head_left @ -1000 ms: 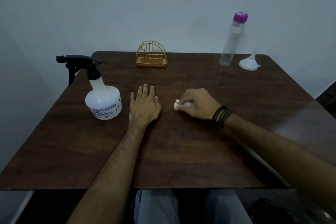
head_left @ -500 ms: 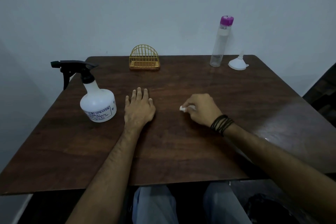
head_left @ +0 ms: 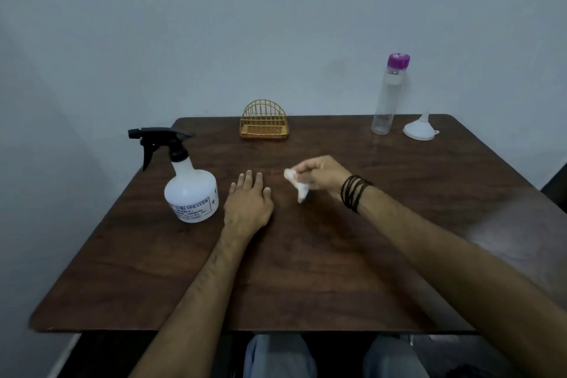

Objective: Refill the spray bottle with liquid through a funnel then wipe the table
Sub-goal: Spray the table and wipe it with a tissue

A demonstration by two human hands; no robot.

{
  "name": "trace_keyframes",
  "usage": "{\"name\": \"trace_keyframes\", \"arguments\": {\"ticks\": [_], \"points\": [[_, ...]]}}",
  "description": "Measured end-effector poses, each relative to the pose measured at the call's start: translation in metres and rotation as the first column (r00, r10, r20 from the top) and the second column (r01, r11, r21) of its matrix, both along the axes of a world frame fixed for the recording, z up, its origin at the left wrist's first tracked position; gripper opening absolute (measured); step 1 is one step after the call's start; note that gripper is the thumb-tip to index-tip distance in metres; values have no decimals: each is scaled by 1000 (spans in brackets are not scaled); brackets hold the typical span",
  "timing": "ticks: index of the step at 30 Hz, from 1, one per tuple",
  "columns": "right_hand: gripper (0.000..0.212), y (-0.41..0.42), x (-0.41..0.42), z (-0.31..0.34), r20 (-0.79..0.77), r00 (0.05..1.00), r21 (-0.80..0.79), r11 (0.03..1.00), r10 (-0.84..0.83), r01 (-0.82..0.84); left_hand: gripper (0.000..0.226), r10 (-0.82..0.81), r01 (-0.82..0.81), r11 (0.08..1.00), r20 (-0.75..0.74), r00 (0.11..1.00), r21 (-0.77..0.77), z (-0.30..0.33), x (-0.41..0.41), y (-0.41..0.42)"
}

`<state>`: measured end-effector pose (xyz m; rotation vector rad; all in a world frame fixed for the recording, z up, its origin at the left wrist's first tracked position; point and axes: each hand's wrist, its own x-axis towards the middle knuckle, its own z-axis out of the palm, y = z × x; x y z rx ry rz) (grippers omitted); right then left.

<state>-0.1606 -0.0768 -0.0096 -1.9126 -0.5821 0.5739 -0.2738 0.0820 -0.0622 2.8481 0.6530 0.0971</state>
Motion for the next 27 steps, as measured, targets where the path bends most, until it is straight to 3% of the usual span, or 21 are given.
{"name": "trace_keyframes", "arguments": {"ticks": [2,3,5,7,10,16,18,21,25,27], "points": [[18,16,10,3,-205,977,131,988,-59,87,58,8,-8,1000,21,1000,23,-3,-2,-2],[15,24,17,0,-144,983,95,988,-111,125,58,9,-9,1000,27,1000,24,-3,-1,-2],[13,34,28,-12,172,969,-57,980,-179,192,58,6,-6,1000,32,999,9,-2,-1,1],[11,34,26,-18,439,883,-137,959,-166,249,57,-6,6,1000,40,999,7,-1,-1,5],[21,31,25,-24,700,712,-232,962,62,144,56,-15,14,1000,60,998,10,-1,-1,8],[41,28,21,-24,691,637,-489,870,341,66,56,-1,-1,1000,74,997,19,-5,1,5],[37,36,24,-23,693,608,-532,844,386,71,57,-2,1,1000,70,998,19,-5,2,5],[28,42,28,-24,709,607,-469,883,359,27,59,14,-15,1000,56,998,25,-6,1,4],[24,42,2,-30,686,549,-418,876,477,-240,61,44,-45,999,42,998,16,-7,2,4],[22,49,2,-29,678,553,-404,874,485,-271,61,43,-43,999,46,998,10,-7,3,4]]}}
